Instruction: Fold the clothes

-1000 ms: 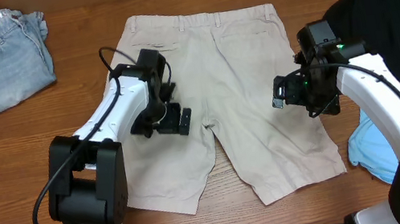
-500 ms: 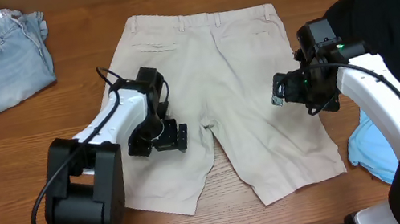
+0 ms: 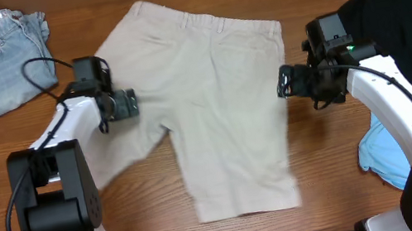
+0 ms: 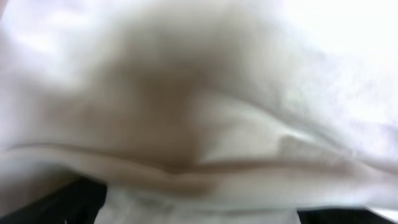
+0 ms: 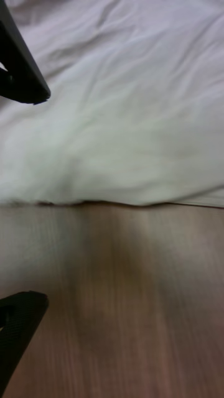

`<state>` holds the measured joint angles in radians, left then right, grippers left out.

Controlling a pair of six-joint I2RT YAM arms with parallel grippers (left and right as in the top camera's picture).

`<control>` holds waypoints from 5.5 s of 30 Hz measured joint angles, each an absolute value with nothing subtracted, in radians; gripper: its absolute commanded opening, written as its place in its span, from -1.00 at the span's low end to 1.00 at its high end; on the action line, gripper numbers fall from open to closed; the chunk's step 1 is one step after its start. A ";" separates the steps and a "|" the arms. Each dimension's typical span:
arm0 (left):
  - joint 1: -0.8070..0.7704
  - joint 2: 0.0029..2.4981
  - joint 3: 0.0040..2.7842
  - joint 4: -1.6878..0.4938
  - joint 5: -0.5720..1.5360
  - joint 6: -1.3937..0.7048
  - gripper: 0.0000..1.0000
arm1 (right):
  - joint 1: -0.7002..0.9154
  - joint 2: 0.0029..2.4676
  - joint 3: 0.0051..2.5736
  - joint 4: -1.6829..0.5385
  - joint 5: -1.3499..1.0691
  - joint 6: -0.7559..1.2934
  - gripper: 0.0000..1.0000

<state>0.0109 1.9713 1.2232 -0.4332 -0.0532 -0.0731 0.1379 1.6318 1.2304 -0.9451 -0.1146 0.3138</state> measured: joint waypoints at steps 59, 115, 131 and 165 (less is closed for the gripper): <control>-0.299 1.988 1.976 -1.205 0.069 -0.075 1.00 | -0.080 1.744 1.306 -1.082 -0.048 0.460 -0.91; -0.100 2.098 1.374 -0.407 0.012 0.049 1.00 | -0.076 1.540 1.274 -1.056 -0.126 0.399 0.79; -0.038 2.296 1.761 -0.725 0.029 0.109 1.00 | -0.076 1.540 1.274 -0.972 -0.128 0.399 0.79; -0.052 2.201 1.593 -1.104 0.003 -0.114 1.00 | -0.076 1.540 1.274 -0.976 -0.128 0.379 0.81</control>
<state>-0.0525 2.2013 1.5929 -1.1038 0.0032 -0.1139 -0.0761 1.5402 1.2739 -0.9764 -0.1276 0.3790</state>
